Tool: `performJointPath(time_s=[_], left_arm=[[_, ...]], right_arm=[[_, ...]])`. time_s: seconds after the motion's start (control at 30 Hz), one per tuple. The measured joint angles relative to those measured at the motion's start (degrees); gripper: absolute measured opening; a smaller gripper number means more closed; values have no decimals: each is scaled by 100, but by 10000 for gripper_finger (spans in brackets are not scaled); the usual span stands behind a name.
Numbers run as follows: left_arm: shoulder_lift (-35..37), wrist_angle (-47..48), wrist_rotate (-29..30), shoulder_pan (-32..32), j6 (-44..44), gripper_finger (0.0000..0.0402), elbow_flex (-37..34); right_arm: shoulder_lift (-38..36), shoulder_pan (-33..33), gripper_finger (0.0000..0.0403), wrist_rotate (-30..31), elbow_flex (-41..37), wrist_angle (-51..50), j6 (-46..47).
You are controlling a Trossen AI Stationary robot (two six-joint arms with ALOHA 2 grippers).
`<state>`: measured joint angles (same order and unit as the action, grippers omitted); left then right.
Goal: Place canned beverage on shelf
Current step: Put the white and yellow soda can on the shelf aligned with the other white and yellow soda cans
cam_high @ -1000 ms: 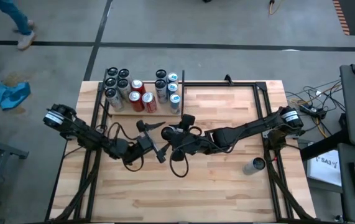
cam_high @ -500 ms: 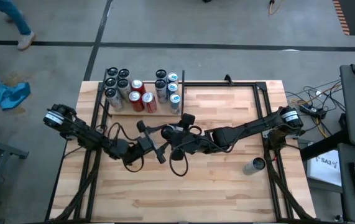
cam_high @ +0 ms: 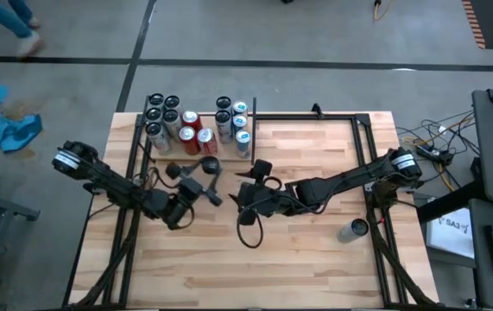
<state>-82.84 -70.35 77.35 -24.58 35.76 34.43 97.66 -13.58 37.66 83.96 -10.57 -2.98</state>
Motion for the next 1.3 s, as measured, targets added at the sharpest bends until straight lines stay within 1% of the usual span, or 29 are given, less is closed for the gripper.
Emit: performJointPath(time_s=[0.07,0.1,0.23,0.37,0.47,0.6,0.77,0.93,1.13,1.2,1.3], left_arm=[[259,-8,487,-61,298,240,-108],[418,-13,618,-87,372,240,-188],[1132,-8,838,-158,394,240,-623],[1891,-10,1333,-164,485,240,-1063],[2330,-6,1330,-232,309,240,-1366],[2710,-3,1287,-271,80,240,-1718],[2913,7,1279,-271,170,240,-2198],[3106,-2,1272,-269,47,241,-2615],[3415,-6,1264,-73,3,246,-2916],[3535,-26,1287,-4,-54,246,-2932],[3690,-72,1296,-60,-75,247,-2844]], right_arm=[[-6,15,295,17,0,-4,0],[-10,21,296,31,0,-11,-2],[-15,21,300,43,2,-13,-2],[-15,31,301,41,2,-17,-3],[-15,39,297,45,2,-17,0],[-15,53,292,42,2,-13,47],[-15,89,296,42,2,-9,70],[-15,137,299,39,2,-9,107],[-15,163,291,38,2,19,109],[-15,173,289,37,2,20,127],[-15,185,288,36,2,17,168]])
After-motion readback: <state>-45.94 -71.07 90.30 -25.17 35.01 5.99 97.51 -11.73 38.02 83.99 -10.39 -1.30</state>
